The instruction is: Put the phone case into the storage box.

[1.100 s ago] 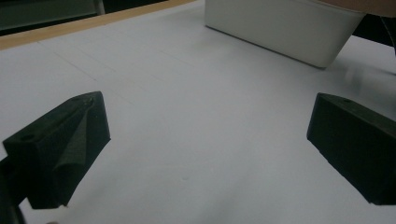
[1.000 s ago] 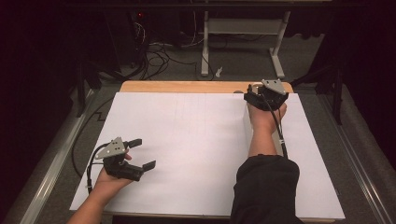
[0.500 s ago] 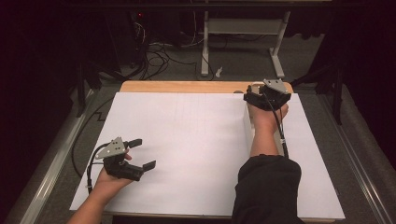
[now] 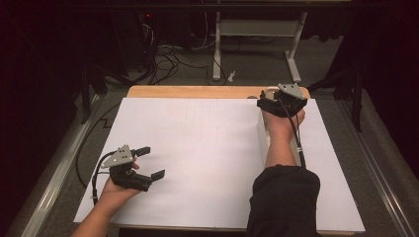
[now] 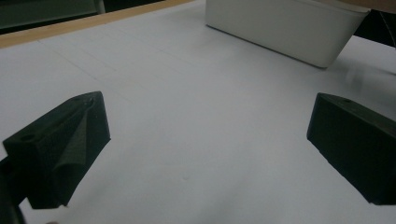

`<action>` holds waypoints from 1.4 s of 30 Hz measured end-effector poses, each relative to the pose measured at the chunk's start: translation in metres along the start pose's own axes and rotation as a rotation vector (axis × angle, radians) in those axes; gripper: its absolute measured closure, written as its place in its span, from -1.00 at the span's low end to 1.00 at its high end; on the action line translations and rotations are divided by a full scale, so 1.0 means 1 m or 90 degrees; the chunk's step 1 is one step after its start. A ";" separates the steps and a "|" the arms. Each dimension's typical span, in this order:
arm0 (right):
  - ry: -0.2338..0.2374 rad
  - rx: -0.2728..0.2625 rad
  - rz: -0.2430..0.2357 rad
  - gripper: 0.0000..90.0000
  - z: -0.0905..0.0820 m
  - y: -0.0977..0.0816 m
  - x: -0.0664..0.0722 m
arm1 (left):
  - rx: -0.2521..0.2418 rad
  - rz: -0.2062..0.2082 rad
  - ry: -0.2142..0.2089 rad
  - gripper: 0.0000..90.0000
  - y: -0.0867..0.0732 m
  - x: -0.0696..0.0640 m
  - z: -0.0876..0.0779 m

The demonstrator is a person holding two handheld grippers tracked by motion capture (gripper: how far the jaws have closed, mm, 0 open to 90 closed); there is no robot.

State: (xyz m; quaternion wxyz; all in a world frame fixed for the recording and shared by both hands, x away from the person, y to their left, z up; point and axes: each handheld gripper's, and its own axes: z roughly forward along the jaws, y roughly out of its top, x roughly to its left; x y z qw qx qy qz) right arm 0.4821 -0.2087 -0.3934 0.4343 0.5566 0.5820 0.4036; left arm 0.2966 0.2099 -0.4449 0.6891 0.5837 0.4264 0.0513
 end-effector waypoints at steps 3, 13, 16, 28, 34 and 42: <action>0.002 -0.002 0.001 -0.99 -0.002 0.001 0.000 | 0.001 0.001 0.001 -0.99 0.000 0.000 0.000; 0.015 -0.002 0.005 -0.99 -0.008 0.002 0.004 | 0.001 0.002 0.001 -0.99 0.000 0.000 0.000; 0.017 -0.003 0.006 -0.99 -0.011 0.003 0.004 | 0.001 0.003 0.002 -0.99 0.000 0.000 0.000; 0.030 -0.004 0.010 -0.99 -0.023 0.006 0.005 | 0.002 0.006 0.003 -0.99 0.000 0.000 0.000; 0.038 -0.010 0.020 -0.99 -0.030 0.005 0.001 | 0.002 0.006 0.004 -0.99 -0.001 0.000 0.001; 0.054 0.000 0.024 -0.99 -0.041 0.003 -0.002 | 0.002 0.010 0.007 -0.99 0.000 0.000 0.001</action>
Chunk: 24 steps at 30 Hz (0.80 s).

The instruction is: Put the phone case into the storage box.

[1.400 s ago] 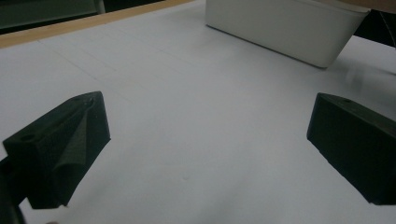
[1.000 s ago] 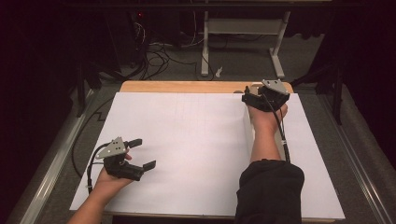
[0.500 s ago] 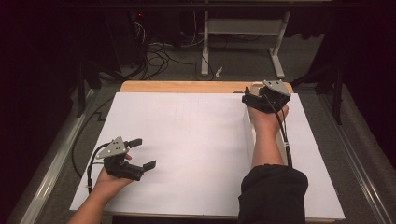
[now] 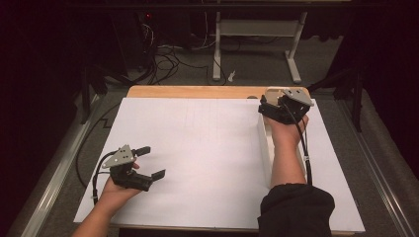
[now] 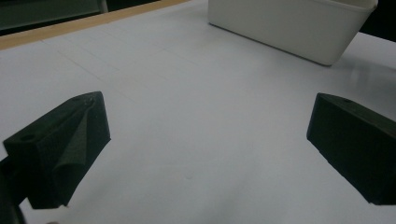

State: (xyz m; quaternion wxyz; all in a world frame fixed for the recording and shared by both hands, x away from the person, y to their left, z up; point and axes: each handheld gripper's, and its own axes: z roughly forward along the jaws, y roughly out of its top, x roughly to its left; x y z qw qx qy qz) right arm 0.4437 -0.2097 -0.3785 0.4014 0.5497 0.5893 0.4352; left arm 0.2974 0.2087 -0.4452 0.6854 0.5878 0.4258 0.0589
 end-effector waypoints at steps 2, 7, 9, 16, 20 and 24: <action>0.005 -0.002 0.002 -0.99 -0.003 -0.001 0.000 | 0.000 -0.002 0.000 -0.99 0.000 0.000 0.000; 0.015 -0.007 -0.006 -0.99 -0.011 -0.001 0.002 | -0.002 -0.005 0.003 -0.99 0.001 0.002 -0.001; 0.018 -0.008 -0.009 -0.99 -0.014 -0.001 0.002 | -0.002 -0.004 0.005 -0.99 0.001 0.002 -0.001; 0.026 -0.012 -0.003 -0.99 -0.027 -0.003 -0.002 | -0.004 -0.007 0.008 -0.99 0.002 0.004 -0.002; 0.032 -0.011 -0.003 -0.99 -0.032 -0.004 -0.005 | -0.004 -0.006 0.008 -0.99 0.002 0.004 -0.002; 0.043 -0.013 -0.005 -0.99 -0.038 -0.005 -0.007 | -0.007 -0.008 0.009 -0.99 0.003 0.004 -0.002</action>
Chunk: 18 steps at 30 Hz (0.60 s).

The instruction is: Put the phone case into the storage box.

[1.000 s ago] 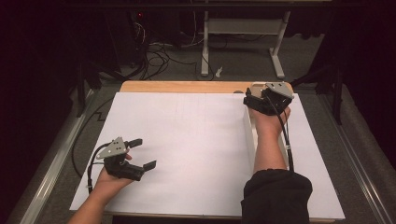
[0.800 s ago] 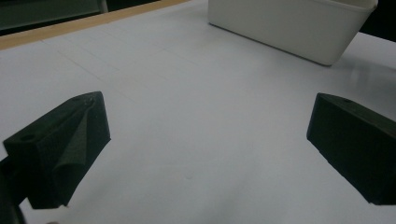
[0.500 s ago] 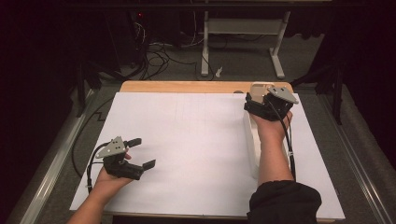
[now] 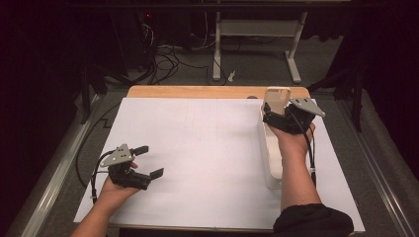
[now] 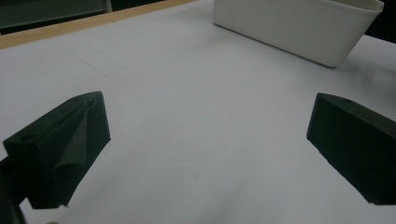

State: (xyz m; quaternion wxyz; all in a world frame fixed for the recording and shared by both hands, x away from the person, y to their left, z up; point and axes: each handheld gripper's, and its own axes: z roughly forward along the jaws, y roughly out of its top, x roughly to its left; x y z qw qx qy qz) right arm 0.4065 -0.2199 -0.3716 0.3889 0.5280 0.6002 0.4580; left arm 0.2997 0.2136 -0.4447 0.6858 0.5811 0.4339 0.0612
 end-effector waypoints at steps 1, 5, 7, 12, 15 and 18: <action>0.004 -0.002 0.000 -0.99 -0.002 0.000 -0.001 | 0.000 0.000 0.000 -0.99 0.000 0.000 0.000; 0.018 -0.008 -0.001 -0.99 -0.010 0.001 -0.003 | 0.001 0.000 0.000 -0.99 0.000 0.000 -0.001; 0.026 -0.010 -0.001 -0.99 -0.014 0.001 -0.004 | -0.002 -0.002 0.000 -0.99 0.000 0.000 -0.001; 0.053 -0.010 -0.005 -0.99 -0.025 -0.003 -0.004 | -0.002 -0.002 0.001 -0.99 0.001 0.000 -0.001; 0.065 -0.019 -0.007 -0.99 -0.033 -0.004 -0.003 | -0.002 -0.002 0.001 -0.99 0.001 0.000 -0.001; 0.076 -0.031 -0.016 -0.99 -0.043 -0.004 -0.001 | -0.003 -0.003 0.001 -0.99 0.001 0.000 -0.001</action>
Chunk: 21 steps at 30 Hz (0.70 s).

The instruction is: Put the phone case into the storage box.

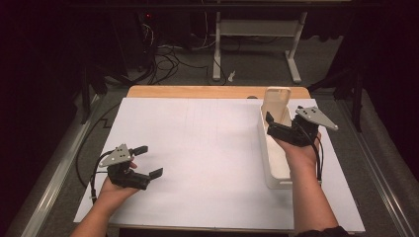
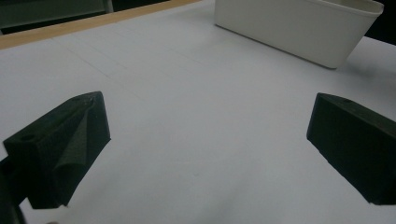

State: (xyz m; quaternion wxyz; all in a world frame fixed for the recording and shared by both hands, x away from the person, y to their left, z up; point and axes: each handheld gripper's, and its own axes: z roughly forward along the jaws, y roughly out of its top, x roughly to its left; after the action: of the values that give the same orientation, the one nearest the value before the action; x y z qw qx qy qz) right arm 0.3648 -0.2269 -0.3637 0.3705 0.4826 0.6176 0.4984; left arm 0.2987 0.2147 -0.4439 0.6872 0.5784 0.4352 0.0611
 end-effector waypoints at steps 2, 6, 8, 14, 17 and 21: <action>0.009 -0.006 -0.003 -0.99 -0.007 0.001 0.001 | 0.000 0.001 0.000 -0.99 0.000 0.000 0.000; 0.024 -0.015 0.004 -0.99 -0.020 0.001 0.001 | -0.001 0.001 0.000 -0.99 0.000 0.000 -0.001; 0.028 -0.022 -0.001 -0.99 -0.027 0.000 0.001 | -0.003 0.001 0.001 -0.99 0.001 0.000 -0.001; 0.039 -0.037 -0.009 -0.99 -0.049 -0.009 -0.003 | -0.008 -0.005 -0.001 -0.99 0.002 0.000 -0.002; 0.044 -0.040 -0.017 -0.99 -0.060 -0.014 -0.005 | -0.013 -0.009 0.000 -0.99 0.003 0.000 -0.003; 0.041 -0.046 -0.036 -0.99 -0.075 -0.024 -0.008 | -0.015 -0.011 0.001 -0.99 0.004 0.001 -0.003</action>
State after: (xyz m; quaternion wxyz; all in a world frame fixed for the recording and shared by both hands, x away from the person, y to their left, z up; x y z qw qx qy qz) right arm 0.2908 -0.2547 -0.3696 0.3817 0.4352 0.6240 0.5249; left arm 0.2985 0.2189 -0.4411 0.6945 0.5661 0.4400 0.0604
